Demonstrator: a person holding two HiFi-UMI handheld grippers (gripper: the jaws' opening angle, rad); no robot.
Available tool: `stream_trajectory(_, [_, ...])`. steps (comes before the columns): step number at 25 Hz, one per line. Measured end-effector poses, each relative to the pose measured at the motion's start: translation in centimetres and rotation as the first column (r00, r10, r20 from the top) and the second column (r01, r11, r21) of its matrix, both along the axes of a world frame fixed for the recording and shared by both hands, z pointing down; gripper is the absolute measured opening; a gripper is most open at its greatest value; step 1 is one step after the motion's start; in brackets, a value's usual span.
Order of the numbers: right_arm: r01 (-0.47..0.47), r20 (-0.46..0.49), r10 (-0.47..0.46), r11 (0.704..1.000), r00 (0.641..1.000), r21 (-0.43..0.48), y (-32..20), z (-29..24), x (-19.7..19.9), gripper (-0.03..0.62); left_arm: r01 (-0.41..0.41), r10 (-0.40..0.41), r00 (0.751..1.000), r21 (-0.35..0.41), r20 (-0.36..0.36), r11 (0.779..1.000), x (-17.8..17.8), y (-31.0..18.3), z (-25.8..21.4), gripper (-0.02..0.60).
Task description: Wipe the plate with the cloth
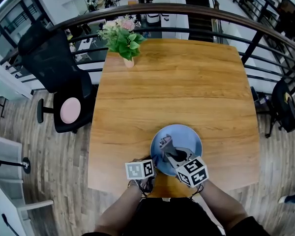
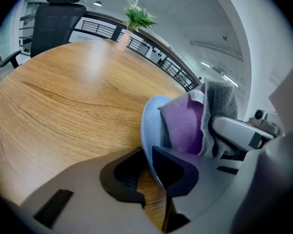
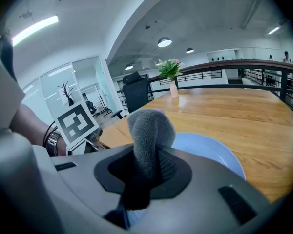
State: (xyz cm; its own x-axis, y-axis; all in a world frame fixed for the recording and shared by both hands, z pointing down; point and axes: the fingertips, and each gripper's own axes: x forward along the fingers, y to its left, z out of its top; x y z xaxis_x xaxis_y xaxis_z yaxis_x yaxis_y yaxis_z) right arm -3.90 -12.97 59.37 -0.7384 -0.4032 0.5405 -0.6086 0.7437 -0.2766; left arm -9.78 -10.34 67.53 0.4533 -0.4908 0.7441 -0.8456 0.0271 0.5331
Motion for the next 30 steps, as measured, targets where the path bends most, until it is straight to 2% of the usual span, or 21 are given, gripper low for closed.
stream_trajectory(11, [0.142,-0.111,-0.143,0.990,0.983,-0.018,-0.9,3.0,-2.4,0.072,0.077,-0.077,0.997,0.003,0.009,0.997,-0.4,-0.5,0.4,0.043])
stream_trajectory(20, [0.224,-0.244,-0.225,0.974,0.943,-0.032,-2.2,5.7,-3.2,0.072,0.071,-0.073,0.996,0.044,0.046,0.997,-0.2,-0.4,0.7,0.044])
stream_trajectory(26, [0.259,-0.274,-0.260,0.965,0.926,-0.042,-2.8,6.4,-3.8,0.072,0.073,-0.077,0.995,0.064,0.063,0.995,-0.8,-0.3,0.2,0.044])
stream_trajectory(30, [0.256,-0.267,-0.262,0.965,0.928,-0.058,-3.5,6.7,-4.1,0.074,0.090,-0.093,0.995,0.061,0.040,0.994,-0.8,-0.5,0.3,0.044])
